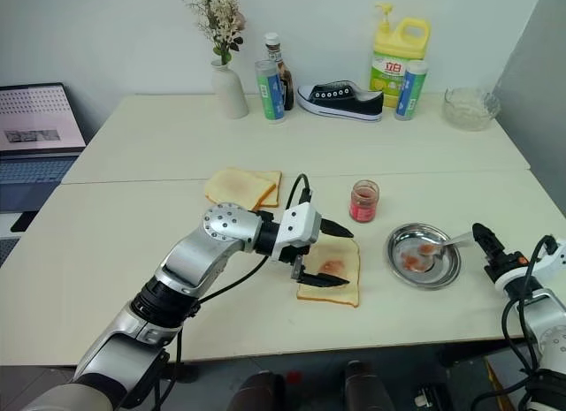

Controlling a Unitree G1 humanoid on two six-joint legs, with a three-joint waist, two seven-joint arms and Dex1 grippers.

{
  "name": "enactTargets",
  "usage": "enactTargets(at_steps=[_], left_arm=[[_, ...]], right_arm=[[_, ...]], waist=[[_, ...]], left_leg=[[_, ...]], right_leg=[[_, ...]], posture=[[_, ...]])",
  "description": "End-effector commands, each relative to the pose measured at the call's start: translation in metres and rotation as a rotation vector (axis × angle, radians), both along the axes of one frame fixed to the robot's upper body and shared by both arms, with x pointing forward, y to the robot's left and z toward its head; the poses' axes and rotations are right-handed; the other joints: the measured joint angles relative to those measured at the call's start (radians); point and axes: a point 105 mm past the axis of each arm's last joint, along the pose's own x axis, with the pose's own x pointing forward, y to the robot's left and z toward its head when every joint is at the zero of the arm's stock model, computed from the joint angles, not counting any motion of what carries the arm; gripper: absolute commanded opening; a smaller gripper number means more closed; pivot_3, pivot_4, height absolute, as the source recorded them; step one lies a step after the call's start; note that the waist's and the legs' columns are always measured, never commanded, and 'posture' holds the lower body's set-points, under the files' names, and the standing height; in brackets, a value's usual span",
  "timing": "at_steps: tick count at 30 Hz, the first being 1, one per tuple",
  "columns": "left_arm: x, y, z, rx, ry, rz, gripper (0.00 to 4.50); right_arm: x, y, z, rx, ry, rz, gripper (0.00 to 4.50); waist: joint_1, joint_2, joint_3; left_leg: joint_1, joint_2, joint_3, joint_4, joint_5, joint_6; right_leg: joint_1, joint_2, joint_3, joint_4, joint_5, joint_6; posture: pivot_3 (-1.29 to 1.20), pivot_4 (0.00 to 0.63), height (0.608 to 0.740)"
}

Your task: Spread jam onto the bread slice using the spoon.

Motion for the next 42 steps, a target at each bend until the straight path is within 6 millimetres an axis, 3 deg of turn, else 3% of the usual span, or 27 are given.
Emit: enactTargets(at_steps=[1, 12, 18, 31, 34, 37, 39, 42], left_arm=[[0.001, -0.001, 0.013, -0.03, -0.05, -0.002, 4.5], [0.001, 0.0, 0.014, -0.031, -0.049, 0.0, 4.5], [-0.001, 0.0, 0.013, -0.034, -0.048, 0.005, 4.5], [-0.001, 0.002, 0.014, -0.042, -0.051, 0.022, 4.5], [0.001, 0.015, 0.02, -0.058, -0.03, 0.063, 4.5], [0.008, 0.044, 0.024, -0.043, -0.009, 0.148, 4.5], [0.013, 0.065, 0.027, -0.024, -0.006, 0.215, 4.5], [0.015, 0.099, 0.026, 0.038, 0.012, 0.309, 4.5]], right_arm=[[0.001, -0.004, 0.022, -0.025, -0.068, -0.004, 4.47], [-0.003, 0.014, 0.012, -0.071, -0.014, 0.093, 4.47], [-0.005, 0.011, 0.006, -0.128, 0.022, 0.095, 4.47], [-0.001, -0.001, 0.026, -0.158, -0.018, 0.053, 4.47], [-0.008, -0.009, 0.046, -0.198, -0.05, 0.04, 4.47], [-0.016, -0.005, 0.079, -0.254, -0.107, 0.082, 4.47], [-0.022, 0.016, 0.095, -0.345, -0.119, 0.214, 4.47], [-0.04, 0.067, 0.102, -0.581, -0.078, 0.535, 4.47]], waist=[[0.0, 0.0, 0.0], [0.0, 0.0, 0.0], [0.0, 0.0, 0.0], [0.0, 0.0, 0.0], [-0.001, 0.001, 0.001], [-0.004, 0.002, 0.001], [-0.006, 0.002, 0.001], [-0.006, 0.001, 0.002]], left_leg=[[0.0, 0.0, 0.0, 0.0, 0.0, 0.0], [0.0, 0.0, 0.0, 0.0, 0.0, 0.0], [0.0, 0.0, 0.0, 0.0, 0.0, 0.0], [0.0, 0.0, 0.0, 0.0, 0.0, 0.0], [0.0, 0.0, 0.0, 0.0, 0.0, 0.0], [0.0, 0.0, 0.0, -0.001, 0.0, 0.0], [0.0, 0.001, 0.0, -0.001, 0.0, 0.0], [0.001, 0.001, -0.001, -0.003, 0.0, 0.0]], right_leg=[[0.0, 0.0, 0.0, 0.0, 0.0, 0.0], [0.0, 0.0, 0.0, 0.0, 0.0, 0.0], [0.0, 0.0, 0.0, 0.0, 0.0, 0.0], [0.0, 0.0, 0.0, 0.0, 0.0, 0.0], [0.0, 0.0, 0.0, -0.001, 0.0, 0.0], [-0.001, 0.0, 0.001, 0.0, 0.0, 0.0], [-0.001, 0.0, 0.0, 0.0, 0.0, 0.0], [-0.001, 0.001, -0.001, -0.001, -0.001, -0.001]], posture=[[0.0, 0.15, 0.74], [0.0, 0.15, 0.74], [0.0, 0.15, 0.74], [0.0, 0.15, 0.74], [0.0, 0.15, 0.74], [0.0, 0.15, 0.74], [0.0, 0.15, 0.74], [0.0, 0.15, 0.74]])
